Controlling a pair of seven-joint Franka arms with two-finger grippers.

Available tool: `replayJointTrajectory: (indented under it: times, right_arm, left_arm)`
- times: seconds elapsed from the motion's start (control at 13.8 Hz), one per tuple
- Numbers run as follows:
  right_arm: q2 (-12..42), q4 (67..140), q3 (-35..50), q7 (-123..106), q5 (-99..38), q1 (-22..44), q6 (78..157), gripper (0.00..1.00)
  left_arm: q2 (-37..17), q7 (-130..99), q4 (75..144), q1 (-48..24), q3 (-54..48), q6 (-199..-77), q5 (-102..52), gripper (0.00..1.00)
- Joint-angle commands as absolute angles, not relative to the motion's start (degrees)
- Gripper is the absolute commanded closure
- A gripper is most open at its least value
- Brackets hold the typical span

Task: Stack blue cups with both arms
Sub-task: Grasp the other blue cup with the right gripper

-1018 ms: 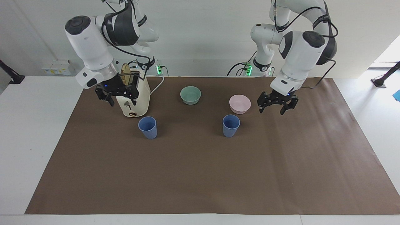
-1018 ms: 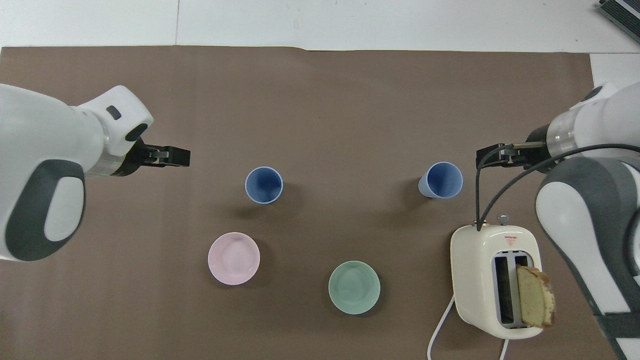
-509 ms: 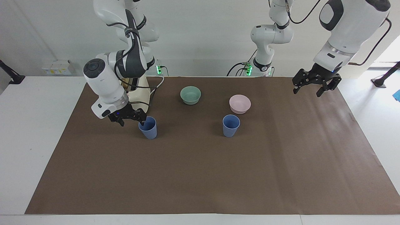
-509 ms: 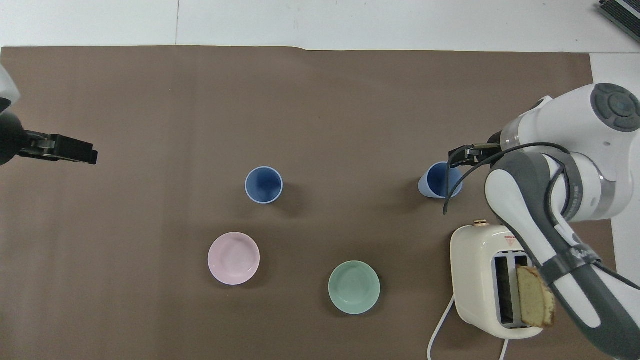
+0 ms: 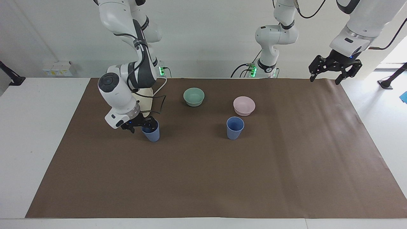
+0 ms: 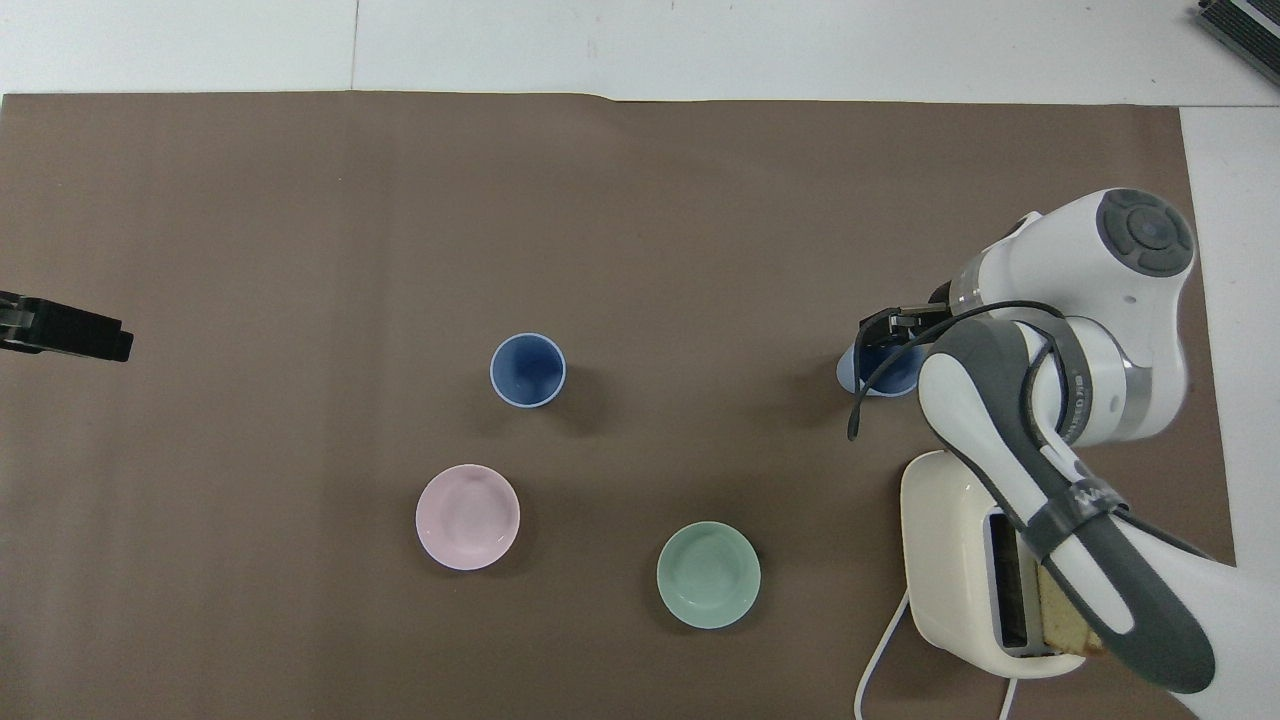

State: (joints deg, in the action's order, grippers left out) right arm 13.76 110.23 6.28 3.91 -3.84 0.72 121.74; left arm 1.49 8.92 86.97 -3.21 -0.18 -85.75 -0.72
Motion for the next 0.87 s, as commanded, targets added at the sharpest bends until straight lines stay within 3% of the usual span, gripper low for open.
replayJointTrajectory:
  times: [0.0,0.22,0.36,0.8]
  right_arm:
    - [13.36,111.44,6.42,4.22,-4.13,0.70,122.87,0.10]
    - [13.36,111.36,6.42,4.31,-4.13,0.70,122.78,0.67]
    - [13.36,111.36,6.42,4.22,-4.04,0.70,122.43,0.98]
    - [13.01,107.51,6.59,4.66,-3.78,0.97,117.89,1.00]
  left_arm:
    - [2.11,9.67,87.28,-2.64,-0.62,-84.99,0.00,0.00]
    - [2.11,10.02,87.28,-2.29,-0.53,-85.17,0.00,0.00]
    - [2.11,10.02,87.28,-2.29,-0.53,-84.99,0.00,0.00]
    - [2.11,9.93,87.28,-2.37,-0.53,-84.99,0.00,0.00]
